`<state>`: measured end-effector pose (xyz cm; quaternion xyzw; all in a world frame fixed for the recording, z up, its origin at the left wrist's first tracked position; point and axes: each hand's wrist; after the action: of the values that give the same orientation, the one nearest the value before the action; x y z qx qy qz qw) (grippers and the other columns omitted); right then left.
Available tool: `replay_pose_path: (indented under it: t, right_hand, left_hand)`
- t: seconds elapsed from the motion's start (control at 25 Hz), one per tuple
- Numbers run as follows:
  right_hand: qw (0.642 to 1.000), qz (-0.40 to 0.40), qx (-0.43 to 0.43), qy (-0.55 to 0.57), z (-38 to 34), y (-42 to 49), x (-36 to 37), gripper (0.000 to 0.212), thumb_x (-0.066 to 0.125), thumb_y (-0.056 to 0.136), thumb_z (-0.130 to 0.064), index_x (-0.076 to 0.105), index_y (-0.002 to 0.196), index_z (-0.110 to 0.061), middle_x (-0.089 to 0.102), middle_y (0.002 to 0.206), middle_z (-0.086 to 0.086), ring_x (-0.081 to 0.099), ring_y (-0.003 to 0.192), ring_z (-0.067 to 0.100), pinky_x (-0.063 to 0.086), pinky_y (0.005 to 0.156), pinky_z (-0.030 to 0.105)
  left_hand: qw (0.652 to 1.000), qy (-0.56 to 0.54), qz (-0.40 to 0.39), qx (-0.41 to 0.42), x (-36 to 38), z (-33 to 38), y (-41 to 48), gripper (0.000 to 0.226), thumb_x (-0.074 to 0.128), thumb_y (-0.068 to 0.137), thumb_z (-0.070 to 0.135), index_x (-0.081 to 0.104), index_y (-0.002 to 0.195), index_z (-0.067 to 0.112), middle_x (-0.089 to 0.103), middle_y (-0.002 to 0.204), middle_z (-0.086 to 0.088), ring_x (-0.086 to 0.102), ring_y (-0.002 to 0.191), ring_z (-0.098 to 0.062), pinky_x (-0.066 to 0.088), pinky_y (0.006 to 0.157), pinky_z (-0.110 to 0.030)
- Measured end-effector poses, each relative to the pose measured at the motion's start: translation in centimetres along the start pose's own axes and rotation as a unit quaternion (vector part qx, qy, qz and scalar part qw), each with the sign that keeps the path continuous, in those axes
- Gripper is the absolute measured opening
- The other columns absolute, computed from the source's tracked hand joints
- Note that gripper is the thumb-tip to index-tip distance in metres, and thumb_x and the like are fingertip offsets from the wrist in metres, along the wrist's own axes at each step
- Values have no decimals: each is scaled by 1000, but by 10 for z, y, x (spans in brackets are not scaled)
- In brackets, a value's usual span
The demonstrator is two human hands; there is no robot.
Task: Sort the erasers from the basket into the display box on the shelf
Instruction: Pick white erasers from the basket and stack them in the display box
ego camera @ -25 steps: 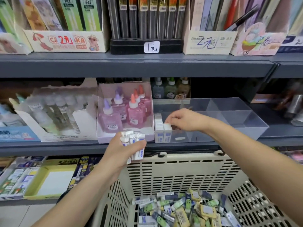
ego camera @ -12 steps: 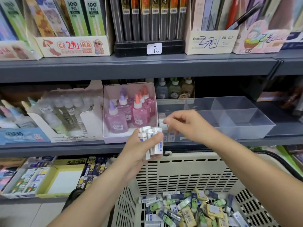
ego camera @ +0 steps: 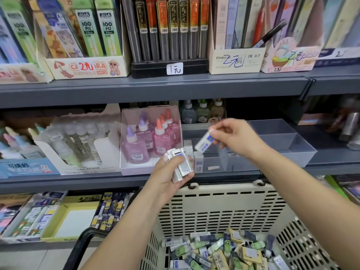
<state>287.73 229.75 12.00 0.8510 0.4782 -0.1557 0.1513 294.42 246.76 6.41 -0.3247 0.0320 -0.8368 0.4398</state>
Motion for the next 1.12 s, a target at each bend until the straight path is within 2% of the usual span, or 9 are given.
replay_pose_path:
  t: [0.08, 0.16, 0.4, 0.52, 0.6, 0.68, 0.8, 0.92, 1.12]
  right_hand:
    - [996, 43, -27, -76, -1, 17, -4, 6, 63, 86, -12, 67, 91, -14, 66, 77, 0, 60, 64, 7, 47, 57, 17]
    - [979, 34, -45, -197, 4, 28, 2, 7, 65, 85, -19, 67, 91, -22, 67, 85, -2, 60, 75, 11, 45, 66, 20]
    - [931, -150, -23, -332, 23, 32, 33, 23, 52, 94, -27, 69, 106, -18, 68, 109, -2, 59, 90, 12, 44, 82, 24]
    - [932, -93, -43, -348, 16, 25, 30, 25, 52, 93, -32, 70, 105, -19, 69, 106, 0, 61, 94, 16, 46, 83, 27]
    - [945, -32, -102, -310, 5, 18, 30, 24, 54, 91, -34, 71, 97, -18, 70, 92, -3, 62, 83, 11, 46, 76, 26]
    - [966, -69, -129, -215, -6, 8, 37, 19, 58, 89, -32, 72, 95, -20, 67, 80, -14, 59, 71, -1, 45, 70, 20]
    - [981, -111, -87, -131, -11, 1, 42, 10, 60, 89, -20, 70, 91, -18, 66, 74, -10, 63, 65, 6, 52, 65, 23]
    - [994, -106, -11, -16, -7, 2, 29, 11, 58, 91, -12, 66, 88, -19, 69, 68, -8, 62, 58, 1, 46, 50, 16]
    - [999, -17, 5, 45, -1, 12, 8, 10, 60, 88, -7, 67, 90, -14, 69, 66, -7, 61, 52, -1, 43, 43, 13]
  left_hand:
    - [999, 3, 5, 42, -8, 5, 6, 14, 56, 88, 4, 57, 99, 13, 73, 77, -5, 70, 67, -16, 55, 51, -27]
    - [996, 22, 10, 86, -13, 10, 12, 15, 59, 88, 6, 56, 98, 17, 73, 77, -2, 70, 69, -16, 55, 52, -27]
    - [993, 60, -4, 105, -18, 9, 17, 18, 64, 85, 12, 55, 100, 16, 72, 71, 2, 67, 61, -10, 51, 47, -22]
    - [992, 67, -6, 105, -19, 9, 18, 19, 66, 83, 12, 56, 98, 16, 72, 70, 1, 67, 60, -10, 50, 45, -22]
    - [991, 68, -18, 114, -19, 9, 17, 21, 70, 77, 14, 59, 95, 17, 71, 70, 0, 66, 58, -11, 48, 44, -21]
    - [988, 71, -55, 124, -17, 9, 15, 19, 73, 69, 20, 66, 86, 21, 70, 71, -2, 63, 57, -12, 46, 42, -21]
    - [987, 79, -86, 115, -14, 8, 9, 8, 71, 68, 25, 74, 74, 30, 71, 71, -1, 64, 58, -10, 47, 42, -20]
    - [993, 50, -46, 93, -12, 9, 10, 7, 68, 75, 22, 70, 82, 20, 73, 72, -3, 68, 59, -13, 51, 42, -20]
    - [993, 47, 1, 108, -11, 8, 11, 10, 64, 84, 11, 59, 91, 15, 73, 77, -7, 68, 61, -14, 51, 43, -21]
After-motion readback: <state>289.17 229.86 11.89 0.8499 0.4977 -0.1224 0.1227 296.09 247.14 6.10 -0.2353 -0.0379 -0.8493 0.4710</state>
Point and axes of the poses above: each hand's wrist, its own y-axis towards the middle knuckle, its own x-axis out of the palm, z = x × y
